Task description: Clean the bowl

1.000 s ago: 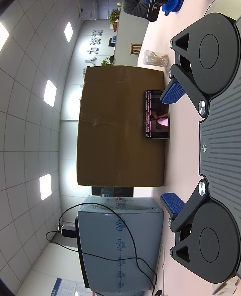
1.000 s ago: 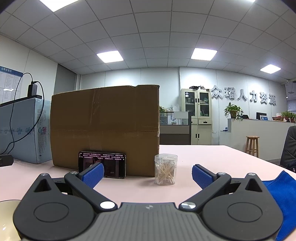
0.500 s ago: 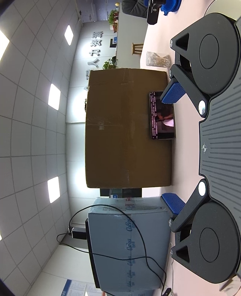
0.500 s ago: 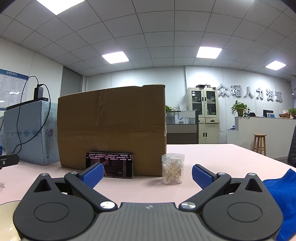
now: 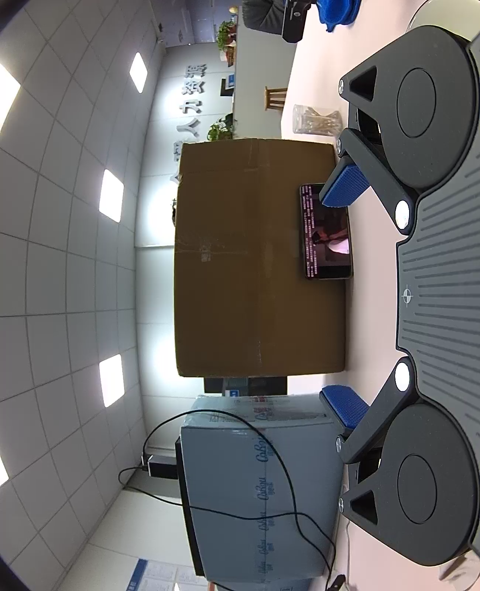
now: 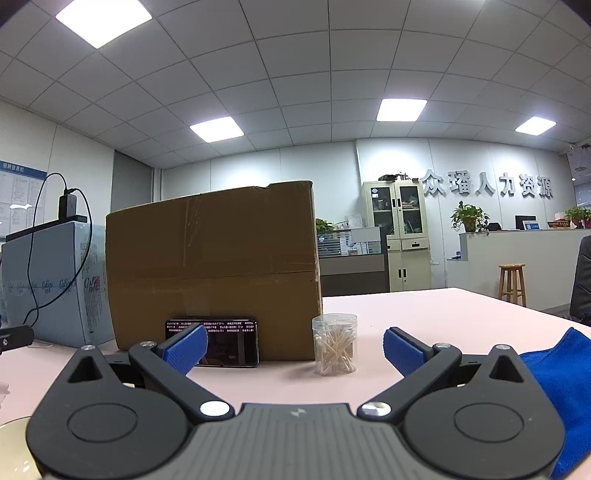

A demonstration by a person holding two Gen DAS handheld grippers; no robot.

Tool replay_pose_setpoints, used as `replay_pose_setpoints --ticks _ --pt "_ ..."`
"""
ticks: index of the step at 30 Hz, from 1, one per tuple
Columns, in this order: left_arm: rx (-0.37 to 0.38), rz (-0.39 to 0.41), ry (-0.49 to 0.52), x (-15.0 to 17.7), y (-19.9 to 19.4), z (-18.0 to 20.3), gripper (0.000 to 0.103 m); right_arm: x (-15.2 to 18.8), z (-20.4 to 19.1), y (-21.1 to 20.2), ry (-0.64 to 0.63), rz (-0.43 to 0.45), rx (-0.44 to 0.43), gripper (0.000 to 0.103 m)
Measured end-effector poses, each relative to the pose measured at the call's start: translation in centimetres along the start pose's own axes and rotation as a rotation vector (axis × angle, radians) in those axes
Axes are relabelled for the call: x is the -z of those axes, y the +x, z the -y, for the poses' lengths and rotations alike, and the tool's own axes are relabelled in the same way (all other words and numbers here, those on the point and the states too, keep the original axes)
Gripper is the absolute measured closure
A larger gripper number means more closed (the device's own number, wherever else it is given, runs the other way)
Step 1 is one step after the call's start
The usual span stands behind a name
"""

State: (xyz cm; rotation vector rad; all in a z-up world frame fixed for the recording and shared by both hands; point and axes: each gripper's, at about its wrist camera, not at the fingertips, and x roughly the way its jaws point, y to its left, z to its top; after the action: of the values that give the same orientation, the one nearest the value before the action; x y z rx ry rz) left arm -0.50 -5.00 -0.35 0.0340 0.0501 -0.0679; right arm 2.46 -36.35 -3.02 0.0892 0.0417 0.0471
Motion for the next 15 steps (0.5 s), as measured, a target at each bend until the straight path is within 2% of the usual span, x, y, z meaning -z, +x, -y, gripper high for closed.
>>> replay_pose_setpoints --ticks 15 --pt "0.001 -0.003 -0.004 0.1 -0.1 0.0 0.0 0.0 2.6 -1.9 -0.024 -0.006 -0.003 0.0"
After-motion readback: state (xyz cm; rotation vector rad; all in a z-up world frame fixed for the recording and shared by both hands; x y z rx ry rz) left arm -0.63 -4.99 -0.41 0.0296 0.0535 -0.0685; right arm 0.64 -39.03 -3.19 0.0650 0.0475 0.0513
